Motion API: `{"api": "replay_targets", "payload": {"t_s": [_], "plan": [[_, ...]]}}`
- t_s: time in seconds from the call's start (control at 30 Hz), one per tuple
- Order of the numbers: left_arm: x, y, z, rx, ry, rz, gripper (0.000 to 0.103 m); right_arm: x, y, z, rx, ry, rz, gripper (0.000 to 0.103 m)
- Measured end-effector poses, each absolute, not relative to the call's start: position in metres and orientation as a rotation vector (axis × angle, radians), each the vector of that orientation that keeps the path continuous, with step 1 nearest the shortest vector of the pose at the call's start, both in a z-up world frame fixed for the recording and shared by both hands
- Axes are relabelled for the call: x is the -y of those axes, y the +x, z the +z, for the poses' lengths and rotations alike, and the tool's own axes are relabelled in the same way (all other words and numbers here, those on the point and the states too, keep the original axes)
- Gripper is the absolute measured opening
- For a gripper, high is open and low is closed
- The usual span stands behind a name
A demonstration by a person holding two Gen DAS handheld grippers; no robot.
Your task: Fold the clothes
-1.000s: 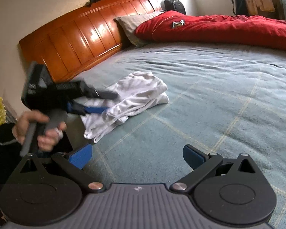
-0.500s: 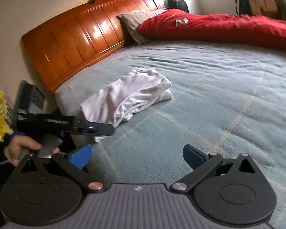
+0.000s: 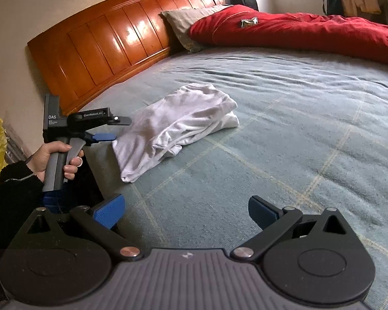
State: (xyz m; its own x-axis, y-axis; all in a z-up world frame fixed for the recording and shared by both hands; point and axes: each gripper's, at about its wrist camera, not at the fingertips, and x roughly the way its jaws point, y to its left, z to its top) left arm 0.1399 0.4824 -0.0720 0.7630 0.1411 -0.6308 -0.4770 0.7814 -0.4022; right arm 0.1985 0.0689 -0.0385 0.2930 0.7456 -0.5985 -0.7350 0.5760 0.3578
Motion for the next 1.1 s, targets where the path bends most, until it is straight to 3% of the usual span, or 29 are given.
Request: {"api": "replay_targets", "payload": {"t_s": [0.17, 0.4, 0.57, 0.77, 0.97, 1.1], "plan": [[-0.462, 0.126, -0.05, -0.561, -0.588, 0.236, 0.09, -0.073, 0.199, -0.04, -0.811, 0.02, 0.995, 0.103], [-0.431, 0.144, -0.073, -0.715, -0.495, 0.269, 0.087, -0.078, 0.191, -0.039, -0.804, -0.018, 1.005, 0.103], [-0.366, 0.139, -0.051, -0.652, -0.234, 0.2, 0.091, -0.072, 0.192, -0.035, -0.78, -0.019, 0.984, 0.103], [-0.333, 0.146, -0.067, -0.79, -0.105, 0.255, 0.091, -0.074, 0.189, -0.038, -0.787, -0.031, 0.996, 0.103], [-0.336, 0.139, -0.034, -0.618, -0.147, 0.243, 0.092, -0.072, 0.187, -0.037, -0.77, -0.05, 0.991, 0.103], [-0.331, 0.172, -0.036, -0.63, -0.066, 0.294, 0.092, -0.073, 0.185, -0.039, -0.773, -0.045, 0.993, 0.103]]}}
